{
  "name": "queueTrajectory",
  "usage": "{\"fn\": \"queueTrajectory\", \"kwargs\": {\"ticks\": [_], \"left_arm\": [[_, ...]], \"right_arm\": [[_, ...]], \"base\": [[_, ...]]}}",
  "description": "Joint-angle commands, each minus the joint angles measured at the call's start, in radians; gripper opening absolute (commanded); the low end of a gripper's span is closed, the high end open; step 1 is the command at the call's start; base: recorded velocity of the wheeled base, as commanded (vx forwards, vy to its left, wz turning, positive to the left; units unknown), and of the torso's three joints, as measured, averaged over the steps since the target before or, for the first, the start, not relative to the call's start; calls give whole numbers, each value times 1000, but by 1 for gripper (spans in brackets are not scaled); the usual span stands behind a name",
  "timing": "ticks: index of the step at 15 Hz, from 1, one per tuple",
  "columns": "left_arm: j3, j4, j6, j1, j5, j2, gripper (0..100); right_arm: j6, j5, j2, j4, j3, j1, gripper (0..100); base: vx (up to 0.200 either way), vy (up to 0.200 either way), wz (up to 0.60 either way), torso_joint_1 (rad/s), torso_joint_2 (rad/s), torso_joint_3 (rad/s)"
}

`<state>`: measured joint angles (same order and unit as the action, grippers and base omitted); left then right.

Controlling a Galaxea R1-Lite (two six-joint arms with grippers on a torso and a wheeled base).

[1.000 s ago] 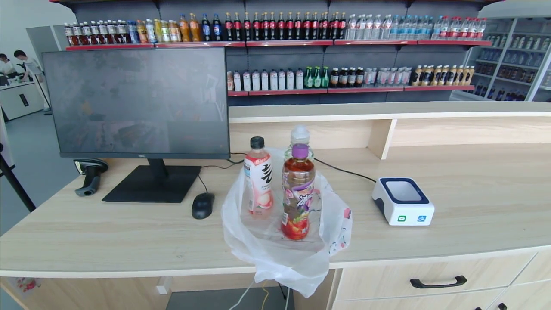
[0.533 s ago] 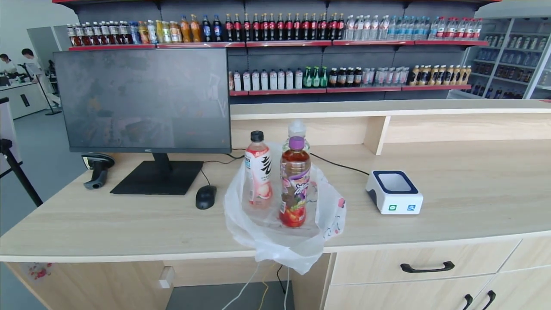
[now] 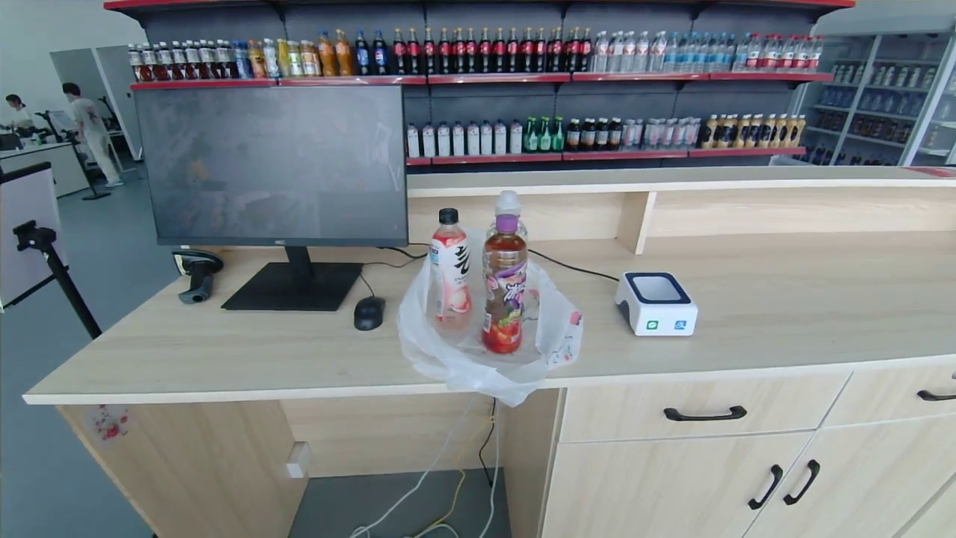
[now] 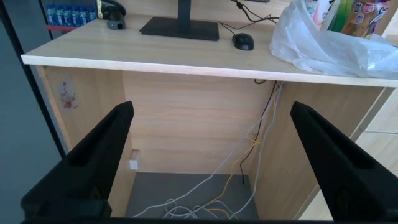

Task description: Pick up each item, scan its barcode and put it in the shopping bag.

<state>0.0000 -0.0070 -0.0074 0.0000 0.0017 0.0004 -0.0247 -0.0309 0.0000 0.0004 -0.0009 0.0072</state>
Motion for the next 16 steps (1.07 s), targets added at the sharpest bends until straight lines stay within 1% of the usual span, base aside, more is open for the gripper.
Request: {"fn": "queueTrajectory", "kwargs": {"ticks": [1,3,13,16], "left_arm": [[0,-1,1,0,0,0,100],[0,-1,3,0,0,0,100],[0,-1,3,0,0,0,100],[0,2,3,0,0,0,100]], "right_arm": [[-1,0,0,0,1,0,100],[0,0,0,0,1,0,100],[-3,0,0,0,1,0,100],[-4,0,2,0,1,0,100]], "base": [[0,0,-600,22,2,2],[0,0,0,0,0,0],[0,-200,0,4,5,4],[0,-200,600,4,6,2]]}}
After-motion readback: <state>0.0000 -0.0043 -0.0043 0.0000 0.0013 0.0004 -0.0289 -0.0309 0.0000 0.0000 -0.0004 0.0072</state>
